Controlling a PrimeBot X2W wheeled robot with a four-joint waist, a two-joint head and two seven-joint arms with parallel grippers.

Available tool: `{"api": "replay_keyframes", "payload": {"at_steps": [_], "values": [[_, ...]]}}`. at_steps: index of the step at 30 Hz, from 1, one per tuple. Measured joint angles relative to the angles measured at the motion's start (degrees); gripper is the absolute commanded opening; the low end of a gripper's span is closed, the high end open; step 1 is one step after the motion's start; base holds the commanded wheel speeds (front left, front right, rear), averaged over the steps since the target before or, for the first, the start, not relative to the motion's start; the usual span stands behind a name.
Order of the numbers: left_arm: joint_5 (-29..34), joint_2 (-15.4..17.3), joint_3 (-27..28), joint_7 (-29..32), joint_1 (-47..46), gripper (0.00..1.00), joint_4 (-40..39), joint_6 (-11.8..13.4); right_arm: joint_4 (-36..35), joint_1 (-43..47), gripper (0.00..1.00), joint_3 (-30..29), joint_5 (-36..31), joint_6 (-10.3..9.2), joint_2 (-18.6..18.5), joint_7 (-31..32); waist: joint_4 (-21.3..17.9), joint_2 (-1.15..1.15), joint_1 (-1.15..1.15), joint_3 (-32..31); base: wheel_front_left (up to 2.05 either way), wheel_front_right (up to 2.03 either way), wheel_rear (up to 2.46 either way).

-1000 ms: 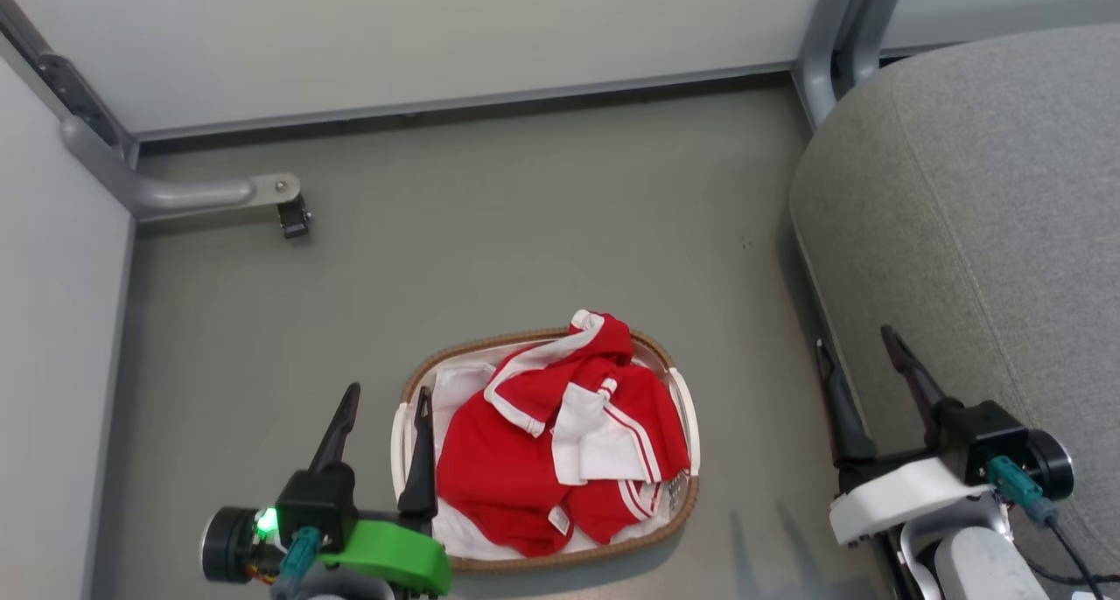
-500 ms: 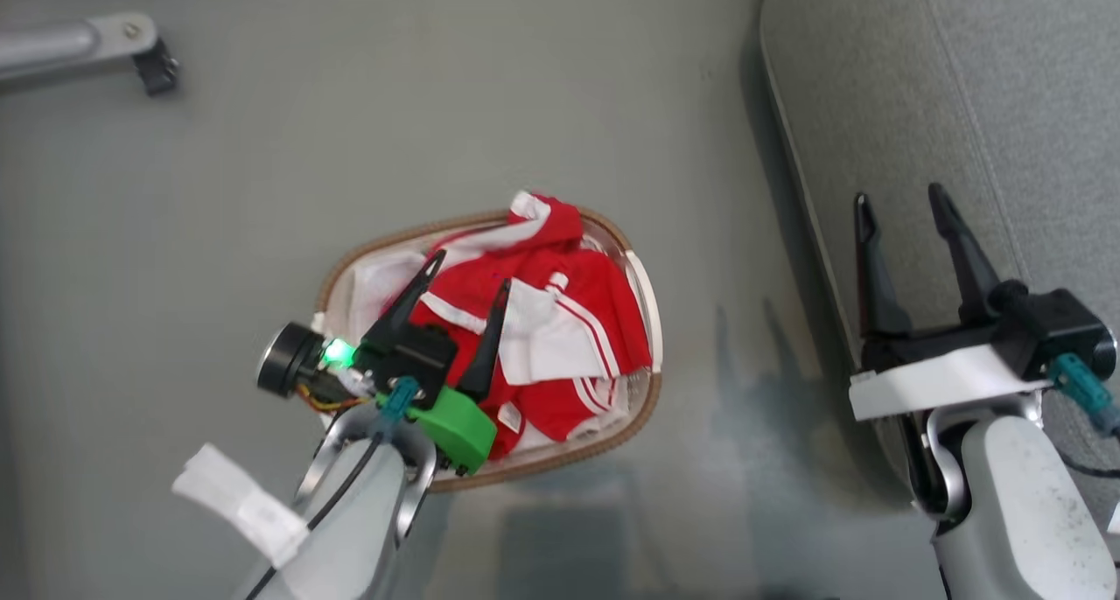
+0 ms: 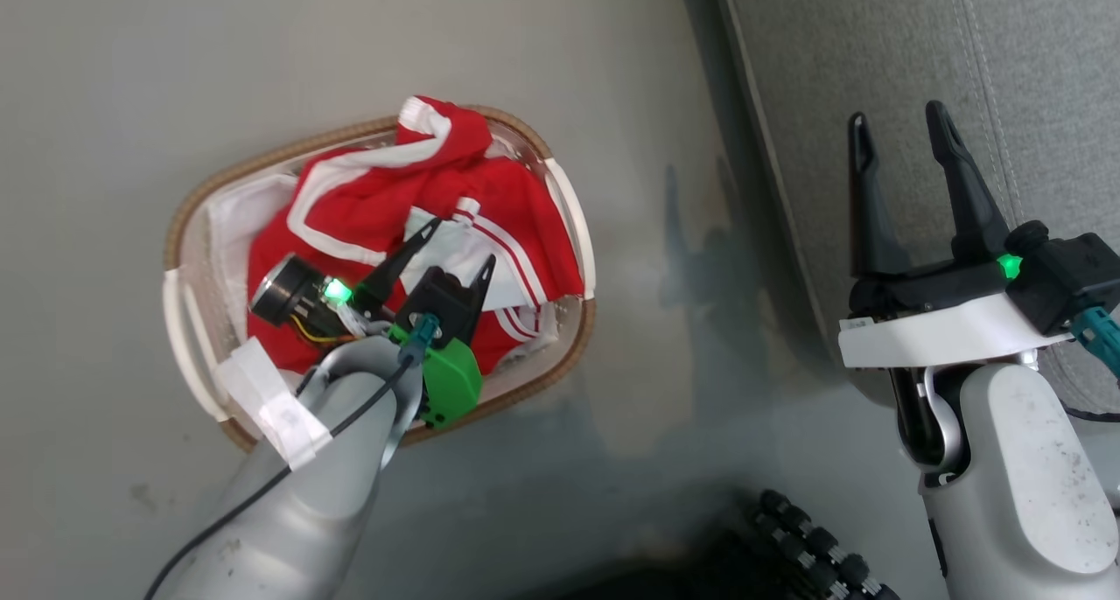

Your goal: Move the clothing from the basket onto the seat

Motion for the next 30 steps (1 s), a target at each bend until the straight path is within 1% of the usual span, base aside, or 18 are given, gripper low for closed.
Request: {"api": "replay_keyframes", "payload": {"at_steps": [3, 6, 9, 11, 12, 14, 15, 16, 20, 24, 30], "values": [[0.3, 0.3, -0.2, 0.0, -2.5, 1.00, 2.2, 0.7, -0.4, -0.7, 1.00, 0.4, 0.8, 0.00, 0.0, 0.0, -1.5, 0.00, 0.00, 2.4, 0.00, 0.00, 0.00], [0.8, 1.2, -0.4, 0.0, -4.5, 1.00, 4.5, 2.0, -0.4, -0.9, 1.00, 1.2, 1.6, 0.00, 0.0, 0.0, -3.0, 0.00, 0.00, 4.5, 0.00, 0.00, 0.00], [1.0, 1.8, -0.2, 0.0, -6.6, 1.00, 6.8, 4.0, -0.5, -0.9, 1.00, 1.4, 2.4, 0.00, 0.0, 0.0, -4.5, 0.00, 0.00, 6.3, 0.00, 0.00, 0.00], [1.0, 1.9, -0.1, 0.0, -7.6, 1.00, 8.0, 4.6, -0.4, -0.9, 1.00, 1.5, 2.7, 0.00, 0.0, 0.0, -5.3, 0.00, 0.00, 7.1, 0.00, 0.00, 0.00], [0.9, 1.8, -0.1, 0.0, -8.0, 0.96, 8.6, 5.0, -0.4, -0.9, 1.00, 1.6, 2.8, 0.00, 0.0, 0.0, -5.7, 0.00, 0.00, 7.5, 0.00, 0.00, 0.00], [0.7, 1.8, -0.2, 0.0, -8.3, 0.55, 9.6, 5.2, -0.2, -0.9, 1.00, 1.6, 3.1, 0.00, 0.0, 0.0, -6.2, 0.00, -0.01, 8.1, 0.00, 0.00, 0.00], [0.6, 1.8, -0.3, 0.0, -8.4, 0.31, 9.9, 5.2, -0.1, -0.9, 1.00, 1.6, 3.1, 0.00, 0.0, 0.0, -6.4, 0.00, 0.00, 8.3, 0.00, 0.00, 0.00], [0.5, 1.8, -0.4, 0.0, -8.5, 0.00, 10.1, 5.2, -0.1, -0.9, 1.00, 1.5, 3.2, 0.00, 0.0, 0.0, -6.5, 0.00, 0.00, 8.4, 0.00, 0.00, 0.00], [-0.1, 1.3, -1.1, 0.0, -8.4, 0.00, 9.5, 5.2, 0.4, -1.0, 1.00, 1.1, 3.1, 0.00, 0.0, 0.0, -6.1, 0.00, -0.01, 8.2, 0.00, 0.00, 0.00], [-1.4, 0.5, -2.0, 0.0, -7.1, 0.00, 7.3, 4.8, 0.9, -1.2, 1.00, 0.4, 2.5, 0.00, 0.0, 0.0, -4.9, 0.00, -0.01, 7.1, 0.00, 0.00, 0.00], [-3.4, 0.2, -3.0, 0.0, -2.1, 0.00, 2.1, 3.7, 2.3, -1.0, 1.00, -0.6, 0.9, 0.00, 0.1, 0.0, -2.6, 0.00, -0.01, 4.0, 0.00, 0.00, 0.00]]}}
